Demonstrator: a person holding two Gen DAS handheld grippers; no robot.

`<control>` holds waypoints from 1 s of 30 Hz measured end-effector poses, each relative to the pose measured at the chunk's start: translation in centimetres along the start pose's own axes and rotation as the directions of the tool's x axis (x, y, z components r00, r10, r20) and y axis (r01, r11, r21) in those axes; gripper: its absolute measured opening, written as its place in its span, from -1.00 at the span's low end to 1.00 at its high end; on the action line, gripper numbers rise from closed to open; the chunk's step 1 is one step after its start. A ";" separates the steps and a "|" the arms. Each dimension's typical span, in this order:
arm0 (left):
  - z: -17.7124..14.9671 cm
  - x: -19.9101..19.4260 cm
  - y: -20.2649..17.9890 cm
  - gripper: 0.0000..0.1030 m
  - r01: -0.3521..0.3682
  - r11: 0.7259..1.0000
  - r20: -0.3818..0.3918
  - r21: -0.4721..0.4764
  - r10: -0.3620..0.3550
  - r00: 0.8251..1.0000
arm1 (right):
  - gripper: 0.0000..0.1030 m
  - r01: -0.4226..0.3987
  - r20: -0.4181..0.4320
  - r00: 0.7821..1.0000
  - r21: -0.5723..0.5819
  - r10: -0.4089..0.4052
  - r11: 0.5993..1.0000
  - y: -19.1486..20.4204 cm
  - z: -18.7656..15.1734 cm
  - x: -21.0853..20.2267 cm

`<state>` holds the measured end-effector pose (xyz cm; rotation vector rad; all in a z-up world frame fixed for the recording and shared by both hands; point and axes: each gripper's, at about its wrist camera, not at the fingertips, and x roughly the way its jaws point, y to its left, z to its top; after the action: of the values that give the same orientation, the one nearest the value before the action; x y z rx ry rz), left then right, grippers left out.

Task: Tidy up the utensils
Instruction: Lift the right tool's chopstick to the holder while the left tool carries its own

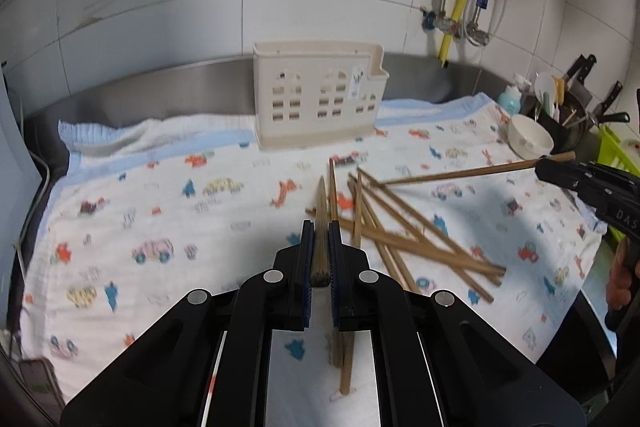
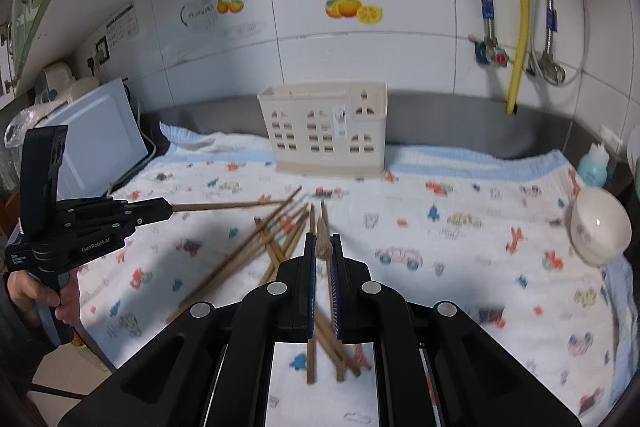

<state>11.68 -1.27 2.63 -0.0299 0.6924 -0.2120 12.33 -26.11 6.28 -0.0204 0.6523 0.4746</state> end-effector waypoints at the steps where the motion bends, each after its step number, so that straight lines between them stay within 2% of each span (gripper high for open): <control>1: 0.5 -0.1 0.2 -0.89 0.001 1.000 0.001 -0.002 -0.001 1.000 | -0.87 -0.003 0.002 1.000 -0.004 0.003 1.000 -0.1 0.6 -0.1; 12: 7.4 0.4 -0.3 -0.89 0.010 0.996 0.015 0.091 -0.011 1.000 | -0.87 -0.004 0.028 1.000 -0.082 0.007 0.997 -1.5 10.3 -0.1; 17: 11.0 0.0 -1.1 -0.89 -0.004 0.992 0.053 0.130 -0.003 0.999 | -0.88 0.009 0.060 0.998 -0.101 -0.003 0.995 -1.8 14.4 0.7; 23: 16.3 -1.5 -1.9 -0.89 -0.027 0.985 0.154 0.168 0.001 0.988 | -0.88 0.042 0.112 0.993 -0.079 -0.033 0.996 -2.5 18.8 2.8; 30: 23.1 -3.0 -1.7 -0.89 -0.087 0.983 0.285 0.162 0.037 0.958 | -0.88 0.061 0.178 0.983 -0.053 -0.051 0.997 -2.9 23.3 4.6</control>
<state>23.79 -3.28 22.46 0.1261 0.3891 -0.2018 30.29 -22.96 21.79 -0.0514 0.4624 0.4356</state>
